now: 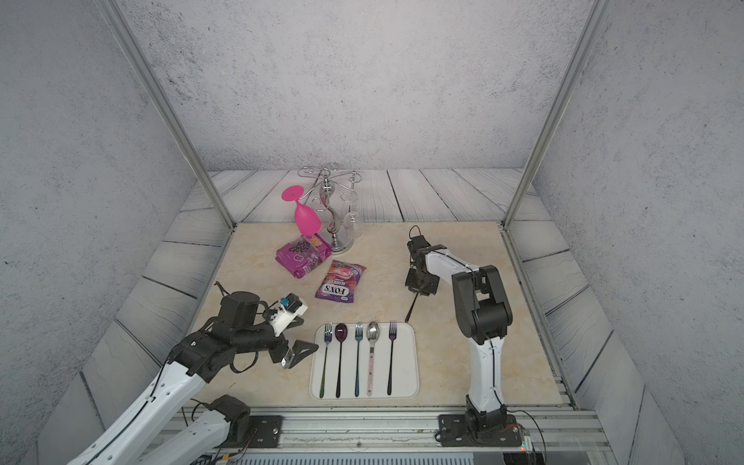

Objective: Set the spoon and fork side by side
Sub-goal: Pick up the spoon from the center of the board.

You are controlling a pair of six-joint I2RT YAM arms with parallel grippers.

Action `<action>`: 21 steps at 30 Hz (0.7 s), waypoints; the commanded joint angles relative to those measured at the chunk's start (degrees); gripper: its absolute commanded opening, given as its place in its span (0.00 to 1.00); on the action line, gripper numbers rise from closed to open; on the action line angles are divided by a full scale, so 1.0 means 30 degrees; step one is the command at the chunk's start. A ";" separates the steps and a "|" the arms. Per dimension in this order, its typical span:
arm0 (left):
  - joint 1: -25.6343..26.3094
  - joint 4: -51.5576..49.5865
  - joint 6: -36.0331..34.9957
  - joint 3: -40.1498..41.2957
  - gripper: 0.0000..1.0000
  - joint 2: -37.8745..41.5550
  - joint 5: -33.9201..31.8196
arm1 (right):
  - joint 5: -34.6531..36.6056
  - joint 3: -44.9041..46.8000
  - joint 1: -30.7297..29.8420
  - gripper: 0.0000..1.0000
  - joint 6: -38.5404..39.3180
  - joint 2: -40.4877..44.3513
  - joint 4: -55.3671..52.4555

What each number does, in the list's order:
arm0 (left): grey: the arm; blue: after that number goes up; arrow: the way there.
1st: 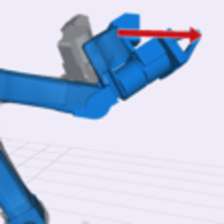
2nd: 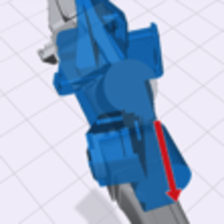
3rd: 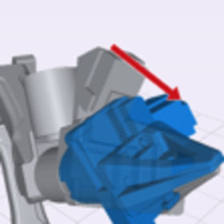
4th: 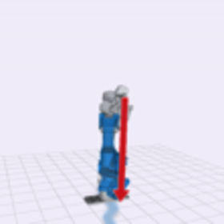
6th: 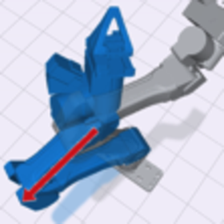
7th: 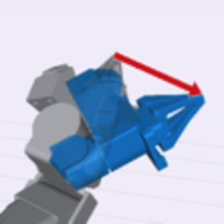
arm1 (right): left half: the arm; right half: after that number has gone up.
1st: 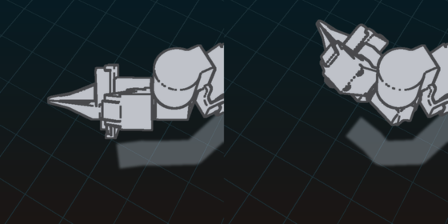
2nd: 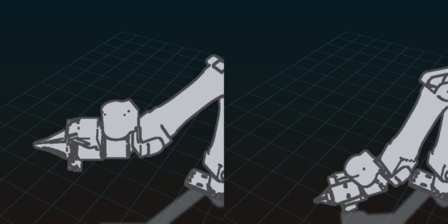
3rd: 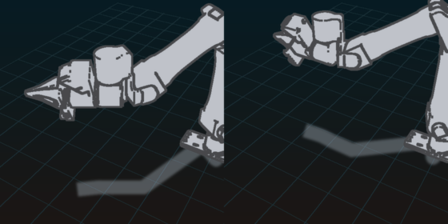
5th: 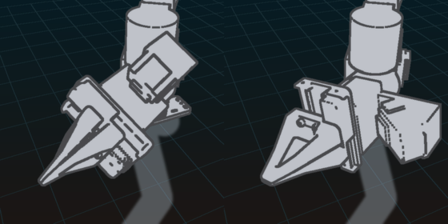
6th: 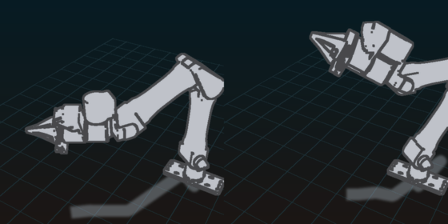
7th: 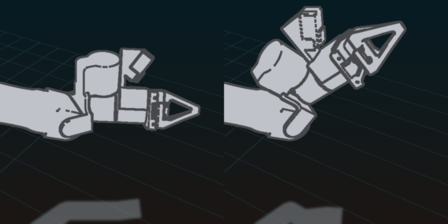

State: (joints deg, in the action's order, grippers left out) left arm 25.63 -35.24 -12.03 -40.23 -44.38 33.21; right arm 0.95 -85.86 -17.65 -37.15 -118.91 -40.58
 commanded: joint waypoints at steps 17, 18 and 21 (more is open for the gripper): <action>0.0071 0.0143 0.0378 0.0397 0.99 0.1218 -0.0803 | 0.0568 0.0649 0.0420 0.00 0.4008 0.3109 -0.1334; 0.0064 0.0172 0.0371 0.0427 1.00 0.1268 -0.0855 | 0.0537 0.0973 0.0396 0.00 0.4092 0.3618 -0.1556; 0.0063 0.0255 0.0406 0.0459 0.99 0.1340 -0.1003 | 0.0637 0.2344 0.0200 0.00 0.4198 0.5276 -0.2155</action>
State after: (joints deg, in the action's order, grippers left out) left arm 25.63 -35.22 -11.14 -39.35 -40.91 30.96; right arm 2.04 -81.65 -16.64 -26.24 -107.63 -43.11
